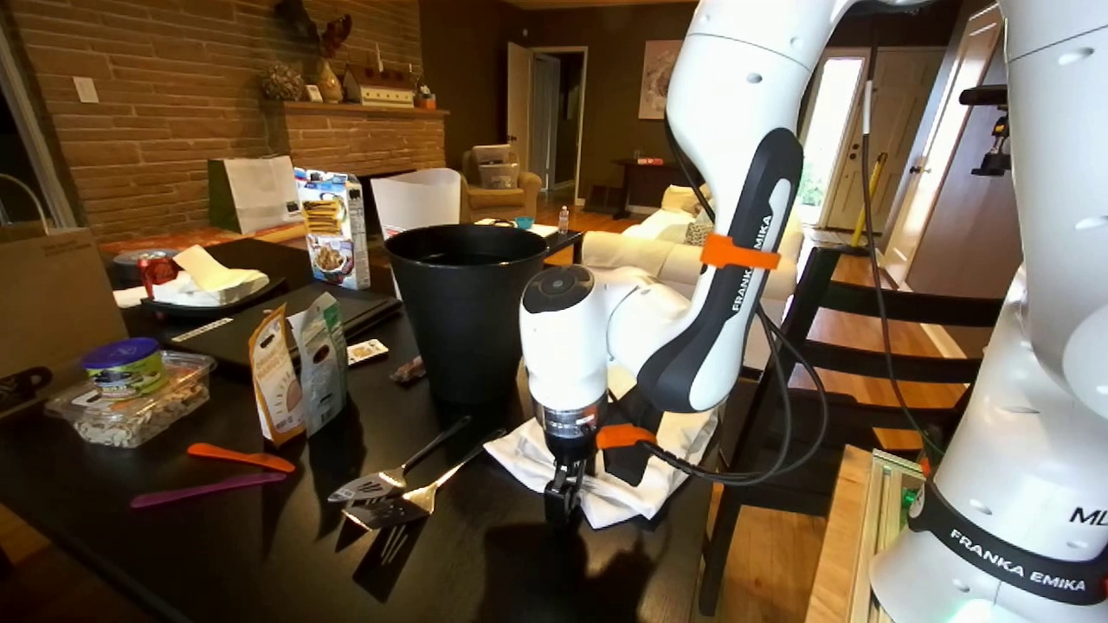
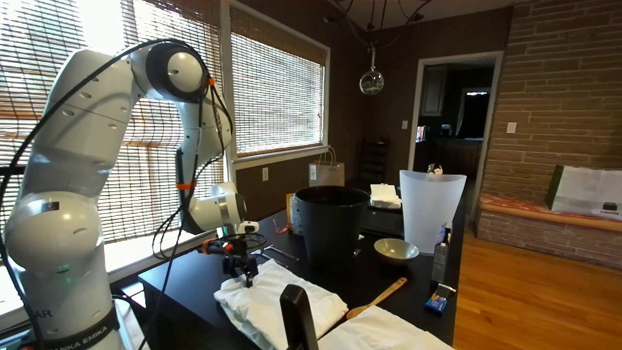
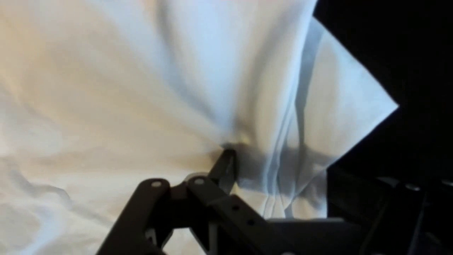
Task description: Fold the white cloth in half
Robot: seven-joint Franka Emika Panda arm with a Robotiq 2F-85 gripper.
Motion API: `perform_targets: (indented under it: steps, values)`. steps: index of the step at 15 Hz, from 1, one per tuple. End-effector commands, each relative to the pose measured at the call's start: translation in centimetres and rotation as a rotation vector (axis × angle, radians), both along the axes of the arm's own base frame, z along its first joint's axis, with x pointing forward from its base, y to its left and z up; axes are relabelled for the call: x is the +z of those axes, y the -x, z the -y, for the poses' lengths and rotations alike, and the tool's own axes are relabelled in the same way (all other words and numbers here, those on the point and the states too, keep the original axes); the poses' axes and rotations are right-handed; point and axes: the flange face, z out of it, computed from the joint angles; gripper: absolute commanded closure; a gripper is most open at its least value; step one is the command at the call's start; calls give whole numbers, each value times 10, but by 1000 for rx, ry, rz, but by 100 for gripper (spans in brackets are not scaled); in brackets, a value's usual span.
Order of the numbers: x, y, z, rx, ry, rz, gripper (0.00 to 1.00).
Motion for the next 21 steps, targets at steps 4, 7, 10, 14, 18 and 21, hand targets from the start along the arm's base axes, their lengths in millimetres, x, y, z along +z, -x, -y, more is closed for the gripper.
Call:
perform_targets:
  steps: [4, 7, 10, 14, 18, 21]
  values:
    - [-3, -7, 5, -13, -2, 2, 90]
    - [5, -8, 5, -12, -59, 3, 100]
    - [17, -10, 0, -6, -125, 19, 100]
    - [34, -12, -6, 21, -204, 31, 100]
    - [61, -22, -3, 25, -266, 45, 100]
    - [81, -32, 6, 16, -289, 56, 100]
